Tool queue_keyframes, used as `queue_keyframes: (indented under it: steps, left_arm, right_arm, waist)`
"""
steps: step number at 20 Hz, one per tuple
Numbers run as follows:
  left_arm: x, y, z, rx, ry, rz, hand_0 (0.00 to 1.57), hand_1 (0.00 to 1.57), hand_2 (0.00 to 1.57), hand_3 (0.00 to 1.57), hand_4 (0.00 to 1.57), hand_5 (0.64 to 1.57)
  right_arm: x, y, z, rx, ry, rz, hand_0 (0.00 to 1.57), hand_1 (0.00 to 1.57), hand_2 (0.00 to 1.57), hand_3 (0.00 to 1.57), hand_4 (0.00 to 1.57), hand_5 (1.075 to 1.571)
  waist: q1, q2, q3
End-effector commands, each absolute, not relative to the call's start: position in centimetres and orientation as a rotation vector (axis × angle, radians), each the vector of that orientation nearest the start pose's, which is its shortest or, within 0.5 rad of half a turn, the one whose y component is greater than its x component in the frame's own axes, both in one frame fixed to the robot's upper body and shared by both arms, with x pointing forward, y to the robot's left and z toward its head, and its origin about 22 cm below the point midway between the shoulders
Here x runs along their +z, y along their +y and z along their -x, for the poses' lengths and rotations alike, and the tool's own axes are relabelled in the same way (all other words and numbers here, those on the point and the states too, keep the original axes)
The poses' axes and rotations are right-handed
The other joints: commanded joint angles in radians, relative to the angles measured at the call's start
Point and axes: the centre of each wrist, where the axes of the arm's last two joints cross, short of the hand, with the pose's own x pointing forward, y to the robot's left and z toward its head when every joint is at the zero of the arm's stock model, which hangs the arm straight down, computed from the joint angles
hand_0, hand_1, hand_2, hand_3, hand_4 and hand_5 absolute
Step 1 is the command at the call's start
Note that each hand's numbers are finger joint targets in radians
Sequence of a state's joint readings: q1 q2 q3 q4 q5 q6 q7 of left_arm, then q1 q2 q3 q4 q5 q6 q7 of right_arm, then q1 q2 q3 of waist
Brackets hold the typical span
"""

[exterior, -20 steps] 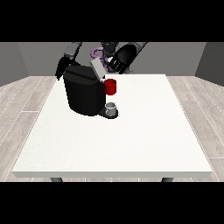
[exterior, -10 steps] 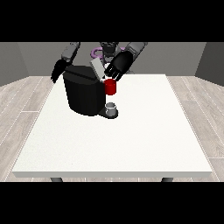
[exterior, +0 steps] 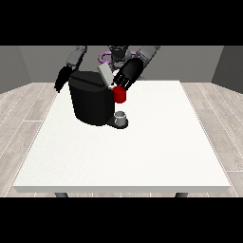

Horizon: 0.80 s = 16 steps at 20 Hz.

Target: Insert the coffee pod into the coffee machine and close the lid

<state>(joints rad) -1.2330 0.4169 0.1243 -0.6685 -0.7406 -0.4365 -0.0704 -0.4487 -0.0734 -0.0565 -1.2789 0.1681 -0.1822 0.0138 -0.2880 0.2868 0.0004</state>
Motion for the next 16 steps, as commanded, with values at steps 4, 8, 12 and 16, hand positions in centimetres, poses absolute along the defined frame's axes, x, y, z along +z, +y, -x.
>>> queue_keyframes:
  steps: [4, 8, 12, 16]
  left_arm:
    - [26.9, 24.7, -46.2, -1.093, -1.550, -0.618, 1.20, 1.20, 1.26, 1.20, 0.41, 1.571]
    - [27.1, 21.7, -46.3, -1.127, -1.577, -0.643, 1.22, 1.22, 1.26, 1.21, 0.38, 1.571]
    - [29.7, 22.6, -46.0, -1.147, -1.619, -0.645, 1.22, 1.22, 1.24, 1.20, 0.36, 1.571]
    - [27.7, 23.4, -46.3, -1.081, -1.633, -0.685, 1.18, 1.18, 1.20, 1.17, 0.35, 1.571]
  right_arm:
    - [4.5, -20.1, -33.6, 0.138, -1.704, 0.242, 0.00, 0.00, 0.00, 0.00, 0.17, 1.571]
    - [5.7, -21.3, -35.3, 0.102, -1.690, 0.248, 0.00, 0.00, 0.00, 0.00, 0.00, 1.571]
    - [5.4, -21.6, -35.3, 0.096, -1.729, 0.261, 0.00, 0.00, 0.00, 0.00, 0.00, 1.571]
    - [4.7, -20.6, -34.2, 0.137, -1.714, 0.241, 0.00, 0.00, 0.00, 0.00, 0.00, 1.571]
  waist:
    - [-0.031, 0.004, -0.0003]
    - [0.007, 0.020, 0.0000]
    - [0.007, 0.034, 0.0002]
    - [-0.034, 0.027, -0.0002]
